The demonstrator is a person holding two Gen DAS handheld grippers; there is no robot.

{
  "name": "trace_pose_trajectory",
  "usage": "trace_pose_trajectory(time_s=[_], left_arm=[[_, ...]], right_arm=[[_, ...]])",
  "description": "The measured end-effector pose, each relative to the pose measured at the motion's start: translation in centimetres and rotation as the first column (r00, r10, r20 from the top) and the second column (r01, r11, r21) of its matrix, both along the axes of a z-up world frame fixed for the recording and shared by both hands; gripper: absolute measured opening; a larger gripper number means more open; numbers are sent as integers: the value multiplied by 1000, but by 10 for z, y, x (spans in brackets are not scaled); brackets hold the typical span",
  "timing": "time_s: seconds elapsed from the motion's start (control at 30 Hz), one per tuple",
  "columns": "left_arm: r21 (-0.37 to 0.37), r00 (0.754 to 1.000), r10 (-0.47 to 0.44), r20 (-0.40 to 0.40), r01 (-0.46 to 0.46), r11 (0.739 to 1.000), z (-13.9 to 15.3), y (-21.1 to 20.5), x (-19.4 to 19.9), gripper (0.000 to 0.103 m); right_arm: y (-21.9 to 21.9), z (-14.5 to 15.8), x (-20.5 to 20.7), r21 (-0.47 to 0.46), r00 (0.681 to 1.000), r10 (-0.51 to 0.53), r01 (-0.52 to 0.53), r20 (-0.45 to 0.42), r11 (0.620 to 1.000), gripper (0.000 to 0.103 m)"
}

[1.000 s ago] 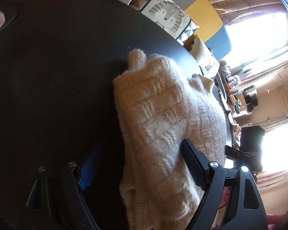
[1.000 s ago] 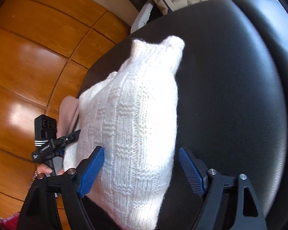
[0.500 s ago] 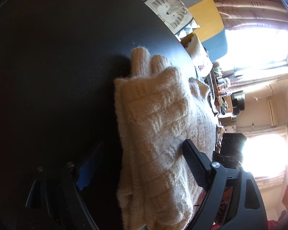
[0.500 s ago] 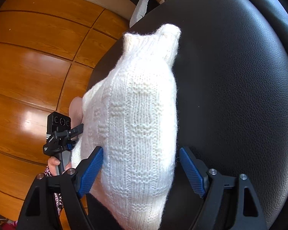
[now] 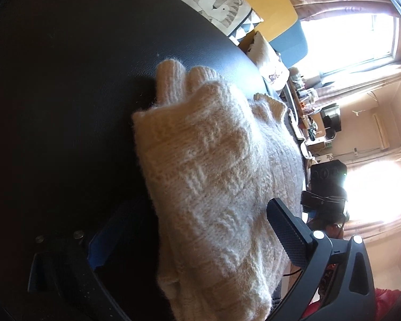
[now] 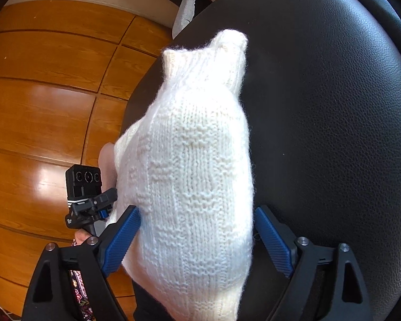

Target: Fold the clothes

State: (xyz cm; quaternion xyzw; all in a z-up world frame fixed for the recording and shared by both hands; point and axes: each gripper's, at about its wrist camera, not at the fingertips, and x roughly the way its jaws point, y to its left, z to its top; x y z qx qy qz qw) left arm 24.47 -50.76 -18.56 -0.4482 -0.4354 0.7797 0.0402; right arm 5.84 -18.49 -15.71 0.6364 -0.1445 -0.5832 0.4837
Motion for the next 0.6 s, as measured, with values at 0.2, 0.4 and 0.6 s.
trace_pose_trajectory(time_s=[0.2,0.4,0.6], left_arm=[[66,996,85,-2,-85,994,0,-22,12,100],[36,1000,18,10,-18,999,2,-19,16,100],[79,999,20,-41,-16,997,-3,-19,20,100]], right_arm=[[-8,0,-8,2,1000,8,-8,-3,1000,99],[9,-1,-16,-28,1000,14,-15,-21,999,99],[4,0,-13,-20,999,14,-15,-49,1000,99]])
